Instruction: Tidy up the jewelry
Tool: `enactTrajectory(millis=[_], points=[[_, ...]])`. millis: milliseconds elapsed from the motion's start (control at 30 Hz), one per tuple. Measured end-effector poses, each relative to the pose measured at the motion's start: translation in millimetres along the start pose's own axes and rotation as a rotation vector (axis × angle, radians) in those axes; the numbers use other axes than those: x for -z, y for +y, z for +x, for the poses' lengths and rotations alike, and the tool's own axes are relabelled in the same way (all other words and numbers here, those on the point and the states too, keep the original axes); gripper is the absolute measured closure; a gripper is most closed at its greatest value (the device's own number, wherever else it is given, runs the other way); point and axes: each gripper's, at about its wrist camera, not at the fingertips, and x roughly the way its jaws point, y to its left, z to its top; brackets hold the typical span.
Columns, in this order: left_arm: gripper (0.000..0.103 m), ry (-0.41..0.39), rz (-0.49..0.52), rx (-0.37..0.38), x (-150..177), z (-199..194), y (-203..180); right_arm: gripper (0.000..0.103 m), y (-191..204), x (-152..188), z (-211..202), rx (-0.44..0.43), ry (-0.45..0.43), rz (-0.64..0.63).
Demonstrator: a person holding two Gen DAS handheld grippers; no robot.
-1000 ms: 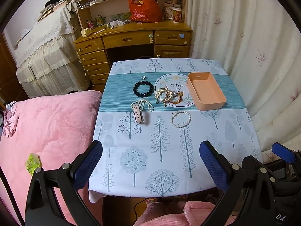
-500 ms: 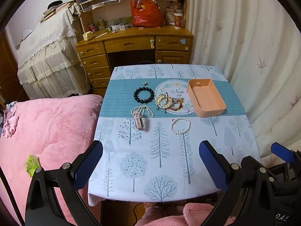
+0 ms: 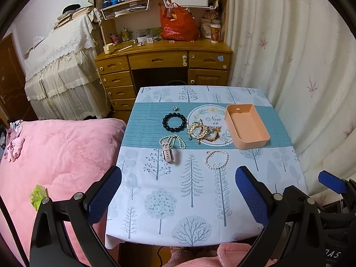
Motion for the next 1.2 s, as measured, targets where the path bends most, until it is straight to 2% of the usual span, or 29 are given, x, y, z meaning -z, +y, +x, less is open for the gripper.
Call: enactTrajectory(millis=[367, 567, 667, 733, 833, 900, 1067, 1133, 1200], points=[[0.002, 0.03, 0.008, -0.004, -5, 8, 12, 0.004, 12, -2, 5, -0.01, -0.008, -0.014], [0.002, 0.096, 0.019, -0.05, -2, 19, 39, 0.005, 32, -4, 15, -0.058, 0.004, -0.031], [0.002, 0.13, 0.01, -0.026, 2, 27, 61, 0.005, 40, -8, 13, -0.06, -0.058, -0.03], [0.002, 0.171, -0.031, -0.025, 7, 37, 80, 0.005, 49, -7, 15, 0.016, -0.126, -0.068], [0.002, 0.267, -0.056, -0.037, 17, 60, 100, 0.005, 63, -2, 27, 0.15, -0.141, -0.14], [0.002, 0.295, -0.049, -0.041, 22, 73, 109, 0.005, 69, 5, 34, 0.185, -0.156, -0.208], [0.002, 0.303, 0.005, -0.009, 22, 101, 110, 0.005, 74, 22, 69, 0.213, -0.113, -0.374], [0.002, 0.302, 0.019, 0.02, 16, 115, 103, 0.006, 74, 28, 84, 0.189, -0.086, -0.418], [0.002, 0.322, 0.006, 0.068, 6, 129, 95, 0.012, 74, 32, 97, 0.141, -0.075, -0.455]])
